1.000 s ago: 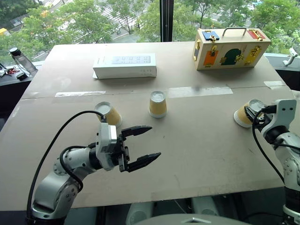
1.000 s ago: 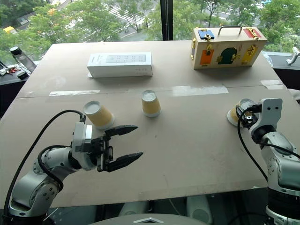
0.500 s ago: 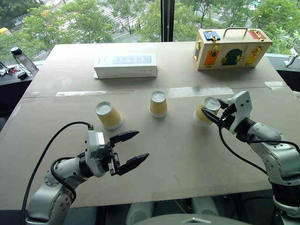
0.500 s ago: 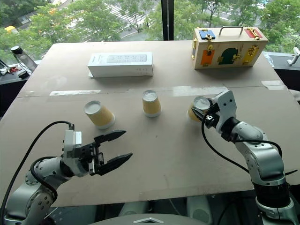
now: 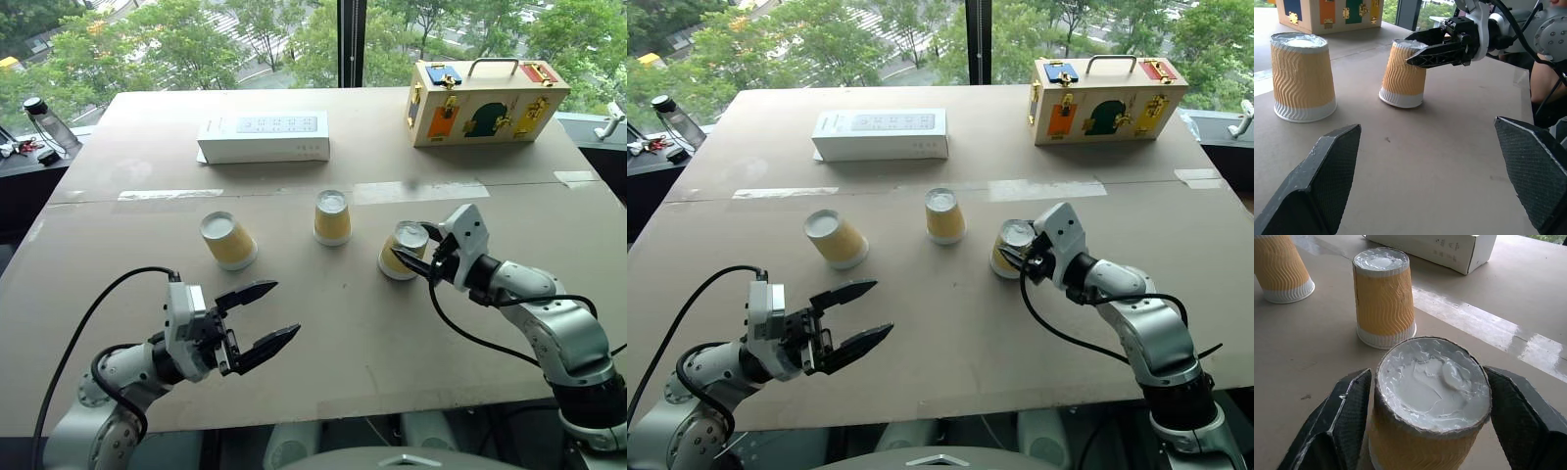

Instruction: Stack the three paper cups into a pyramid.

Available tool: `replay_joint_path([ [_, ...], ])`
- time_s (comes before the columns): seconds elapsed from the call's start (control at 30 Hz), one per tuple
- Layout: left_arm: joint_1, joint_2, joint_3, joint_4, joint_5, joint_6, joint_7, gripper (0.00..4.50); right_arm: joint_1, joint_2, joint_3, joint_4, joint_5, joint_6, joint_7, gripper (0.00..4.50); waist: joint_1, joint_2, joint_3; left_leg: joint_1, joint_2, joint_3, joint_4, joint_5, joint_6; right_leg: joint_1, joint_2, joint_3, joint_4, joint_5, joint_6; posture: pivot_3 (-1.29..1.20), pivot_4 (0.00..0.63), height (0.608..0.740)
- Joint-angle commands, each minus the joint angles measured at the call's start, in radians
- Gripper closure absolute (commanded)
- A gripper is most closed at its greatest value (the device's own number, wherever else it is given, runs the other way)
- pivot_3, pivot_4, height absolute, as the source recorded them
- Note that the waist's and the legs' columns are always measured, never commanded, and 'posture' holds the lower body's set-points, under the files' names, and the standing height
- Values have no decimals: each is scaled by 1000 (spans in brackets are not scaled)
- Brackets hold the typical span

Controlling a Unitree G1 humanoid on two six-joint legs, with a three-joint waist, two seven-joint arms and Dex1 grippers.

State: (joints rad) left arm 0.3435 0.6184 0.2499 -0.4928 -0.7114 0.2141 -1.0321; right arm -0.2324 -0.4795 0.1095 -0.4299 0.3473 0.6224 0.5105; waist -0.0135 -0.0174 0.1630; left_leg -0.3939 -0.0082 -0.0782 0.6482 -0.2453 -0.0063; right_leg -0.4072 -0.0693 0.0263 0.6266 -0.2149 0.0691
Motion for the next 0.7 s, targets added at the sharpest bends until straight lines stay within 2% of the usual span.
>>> replay_joint_path([
  [0.03,-44,8,33,-23,-34,28,44,0,5,-4,-42,-39,20,-44,28,34,2,0,0,0,0,0,0,0,0,0,0,0,0,0,0,0,150,740],
  [0.1,-86,7,22,-25,-19,57,93,0,20,1,-83,-70,43,-69,32,34,1,0,0,0,0,-1,0,0,0,0,0,0,0,0,0,0,150,740],
  [0.2,-207,31,-22,-17,49,187,257,0,70,-17,-156,-162,114,-179,119,34,4,0,0,-1,0,-2,0,0,0,0,0,-1,0,2,4,0,150,740],
  [0.37,-527,21,-159,79,73,400,388,0,217,-90,-302,-291,251,-227,239,34,15,-1,-1,-1,-2,-7,2,0,0,3,0,-6,0,2,4,0,150,740],
  [0.47,-647,-5,-223,171,132,425,413,0,283,-116,-338,-316,255,-278,277,34,-7,-2,-1,1,-2,-5,2,0,0,4,0,-4,0,2,4,0,150,740],
  [0.7,-901,-103,-369,499,303,320,363,0,457,-130,-420,-413,308,-278,261,34,1,-2,0,2,-2,-6,1,0,0,5,0,-4,0,2,4,0,150,740],
])
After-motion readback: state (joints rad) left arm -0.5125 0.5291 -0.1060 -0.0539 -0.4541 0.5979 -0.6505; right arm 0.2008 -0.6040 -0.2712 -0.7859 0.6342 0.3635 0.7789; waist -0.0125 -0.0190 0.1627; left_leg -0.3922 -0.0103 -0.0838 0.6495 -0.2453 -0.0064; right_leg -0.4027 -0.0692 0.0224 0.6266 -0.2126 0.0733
